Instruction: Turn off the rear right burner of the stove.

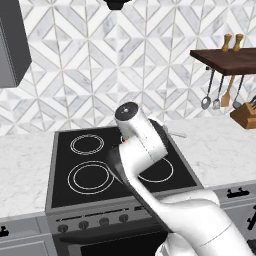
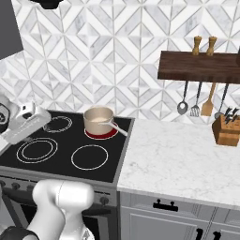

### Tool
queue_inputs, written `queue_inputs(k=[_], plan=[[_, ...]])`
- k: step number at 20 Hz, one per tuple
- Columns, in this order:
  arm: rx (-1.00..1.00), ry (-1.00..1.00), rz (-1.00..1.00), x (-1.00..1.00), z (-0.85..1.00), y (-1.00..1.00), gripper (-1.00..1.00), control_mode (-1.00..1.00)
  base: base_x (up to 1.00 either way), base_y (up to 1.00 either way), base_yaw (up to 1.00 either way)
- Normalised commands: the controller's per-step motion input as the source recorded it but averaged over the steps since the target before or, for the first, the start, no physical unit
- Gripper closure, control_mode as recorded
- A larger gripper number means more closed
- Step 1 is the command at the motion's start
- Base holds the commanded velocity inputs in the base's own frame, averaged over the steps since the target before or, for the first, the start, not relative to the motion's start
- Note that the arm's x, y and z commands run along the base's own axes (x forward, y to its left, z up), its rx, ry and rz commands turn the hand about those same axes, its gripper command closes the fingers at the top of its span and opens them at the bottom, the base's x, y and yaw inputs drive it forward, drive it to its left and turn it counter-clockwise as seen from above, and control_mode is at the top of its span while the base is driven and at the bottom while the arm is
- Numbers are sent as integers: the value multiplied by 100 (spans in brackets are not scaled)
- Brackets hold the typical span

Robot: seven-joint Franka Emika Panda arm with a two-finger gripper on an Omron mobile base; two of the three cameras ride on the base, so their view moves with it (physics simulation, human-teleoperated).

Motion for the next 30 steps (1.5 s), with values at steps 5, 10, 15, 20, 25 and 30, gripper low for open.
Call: queue_inputs(k=[5, 10, 15, 20, 25, 30], plan=[[-42, -7, 27, -61, -99, 100, -100, -100, 0, 0, 0], [-35, 0, 31, -13, -100, 100, -100, -100, 0, 0, 0], [-32, 0, 31, 0, -100, 100, -100, -100, 0, 0, 0], [-14, -7, 16, 2, -84, 53, -100, -100, 0, 0, 0], [-2, -17, 4, 12, -81, 25, -100, -100, 0, 0, 0], [0, -23, 0, 24, -66, 0, -100, -100, 0, 0, 0]])
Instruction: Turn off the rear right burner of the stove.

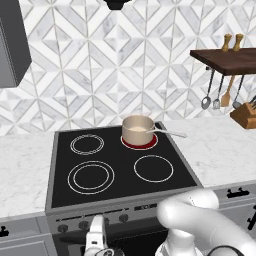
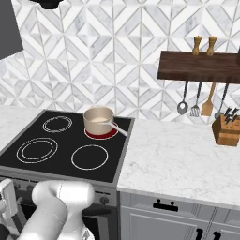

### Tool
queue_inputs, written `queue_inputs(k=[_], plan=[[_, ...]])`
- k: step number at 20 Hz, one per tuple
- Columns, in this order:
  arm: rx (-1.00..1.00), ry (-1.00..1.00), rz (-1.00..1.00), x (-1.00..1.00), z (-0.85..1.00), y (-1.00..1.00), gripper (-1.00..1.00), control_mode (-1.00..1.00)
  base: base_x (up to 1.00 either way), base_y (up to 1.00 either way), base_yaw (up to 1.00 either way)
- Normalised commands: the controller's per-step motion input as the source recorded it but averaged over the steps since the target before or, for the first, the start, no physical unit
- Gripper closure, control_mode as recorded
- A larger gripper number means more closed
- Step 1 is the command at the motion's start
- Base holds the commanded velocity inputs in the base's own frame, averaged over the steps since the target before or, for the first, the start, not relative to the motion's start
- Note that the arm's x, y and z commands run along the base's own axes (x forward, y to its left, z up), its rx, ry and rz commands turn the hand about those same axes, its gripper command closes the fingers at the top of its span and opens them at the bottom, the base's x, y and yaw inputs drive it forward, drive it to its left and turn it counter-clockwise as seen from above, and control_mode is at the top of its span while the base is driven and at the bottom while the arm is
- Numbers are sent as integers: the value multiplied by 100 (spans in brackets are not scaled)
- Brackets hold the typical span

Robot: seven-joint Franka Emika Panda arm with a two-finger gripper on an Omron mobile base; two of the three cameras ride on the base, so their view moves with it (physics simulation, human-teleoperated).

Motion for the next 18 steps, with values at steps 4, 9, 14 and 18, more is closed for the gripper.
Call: queue_inputs(k=[4, 9, 14, 18], plan=[[-8, -12, 0, 29, -39, 0, -100, -100, 0, 0, 0], [-10, -8, 0, 34, -25, 0, -100, -100, 0, 0, 0], [-1, -3, 0, 19, -20, 9, -100, -100, 0, 0, 0], [0, -9, 0, 0, -38, 15, -100, -100, 0, 0, 0]])
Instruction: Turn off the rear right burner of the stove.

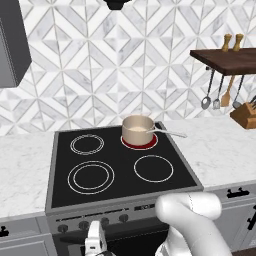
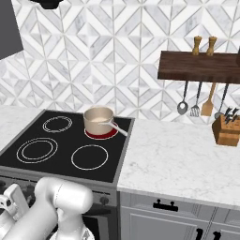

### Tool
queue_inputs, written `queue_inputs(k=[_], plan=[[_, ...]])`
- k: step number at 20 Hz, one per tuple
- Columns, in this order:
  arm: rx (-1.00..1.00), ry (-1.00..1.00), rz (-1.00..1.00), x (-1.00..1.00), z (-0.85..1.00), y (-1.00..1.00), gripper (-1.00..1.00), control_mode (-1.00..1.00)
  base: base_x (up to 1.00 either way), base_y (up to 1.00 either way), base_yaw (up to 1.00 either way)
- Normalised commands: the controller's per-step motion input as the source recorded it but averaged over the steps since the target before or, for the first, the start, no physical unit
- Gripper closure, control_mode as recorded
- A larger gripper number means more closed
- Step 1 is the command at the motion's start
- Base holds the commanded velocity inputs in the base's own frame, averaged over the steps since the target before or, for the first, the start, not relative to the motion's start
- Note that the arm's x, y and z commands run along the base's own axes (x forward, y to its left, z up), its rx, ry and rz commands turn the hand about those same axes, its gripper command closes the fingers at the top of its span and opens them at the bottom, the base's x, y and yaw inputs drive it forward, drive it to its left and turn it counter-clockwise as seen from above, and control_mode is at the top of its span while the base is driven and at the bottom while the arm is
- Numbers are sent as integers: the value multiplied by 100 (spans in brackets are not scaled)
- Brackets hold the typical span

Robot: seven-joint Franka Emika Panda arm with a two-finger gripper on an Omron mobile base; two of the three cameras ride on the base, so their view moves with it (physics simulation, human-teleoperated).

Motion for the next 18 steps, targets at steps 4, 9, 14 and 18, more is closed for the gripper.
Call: queue_inputs(k=[4, 9, 14, 18], plan=[[-3, -15, 0, 0, -7, 0, -100, -100, 0, 0, 0], [0, -10, 0, 1, 1, 0, -100, -100, 0, 0, 0], [0, -6, 0, 2, 32, -1, -100, -100, 0, 0, 0], [0, 0, 0, 0, 5, -1, -100, -100, 0, 0, 0]])
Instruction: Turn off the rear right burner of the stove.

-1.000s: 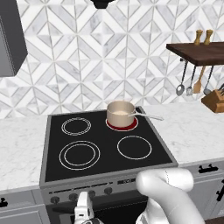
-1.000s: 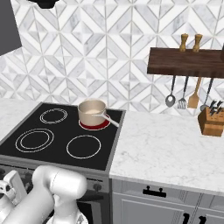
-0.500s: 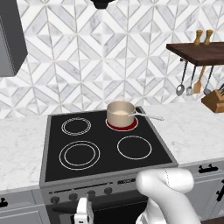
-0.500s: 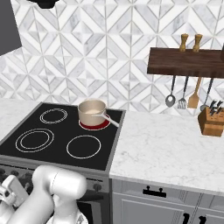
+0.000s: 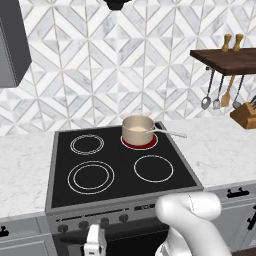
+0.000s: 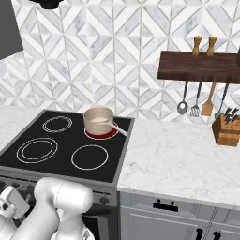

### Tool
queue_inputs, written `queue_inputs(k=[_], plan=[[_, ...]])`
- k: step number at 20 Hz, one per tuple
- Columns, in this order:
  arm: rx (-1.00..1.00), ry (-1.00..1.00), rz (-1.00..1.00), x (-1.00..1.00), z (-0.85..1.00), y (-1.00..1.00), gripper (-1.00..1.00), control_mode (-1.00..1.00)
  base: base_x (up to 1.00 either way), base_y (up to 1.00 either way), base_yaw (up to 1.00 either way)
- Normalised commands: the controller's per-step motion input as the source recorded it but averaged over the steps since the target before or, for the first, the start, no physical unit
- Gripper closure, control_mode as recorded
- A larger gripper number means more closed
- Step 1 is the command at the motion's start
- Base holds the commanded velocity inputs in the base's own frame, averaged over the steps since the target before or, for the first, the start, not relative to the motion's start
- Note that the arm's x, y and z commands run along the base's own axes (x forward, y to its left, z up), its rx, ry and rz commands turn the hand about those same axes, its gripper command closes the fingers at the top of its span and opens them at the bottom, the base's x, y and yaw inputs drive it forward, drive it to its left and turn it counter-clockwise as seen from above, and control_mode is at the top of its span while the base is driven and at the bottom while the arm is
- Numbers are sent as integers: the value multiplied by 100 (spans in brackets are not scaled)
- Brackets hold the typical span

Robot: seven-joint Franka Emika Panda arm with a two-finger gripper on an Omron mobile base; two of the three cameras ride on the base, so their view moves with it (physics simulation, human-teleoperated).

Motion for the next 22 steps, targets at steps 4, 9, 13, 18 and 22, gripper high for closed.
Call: queue_inputs(k=[4, 9, 13, 18, 22], plan=[[6, 0, 0, 1, 9, -17, -100, -100, 0, 0, 0], [0, 0, 0, 7, -3, -12, -100, -100, 0, 0, 0], [0, 1, 0, 28, -3, 0, -100, -100, 0, 0, 0], [0, 3, 0, 32, -4, 0, -100, -100, 0, 0, 0], [0, 0, 0, 9, -19, 0, -100, -100, 0, 0, 0]])
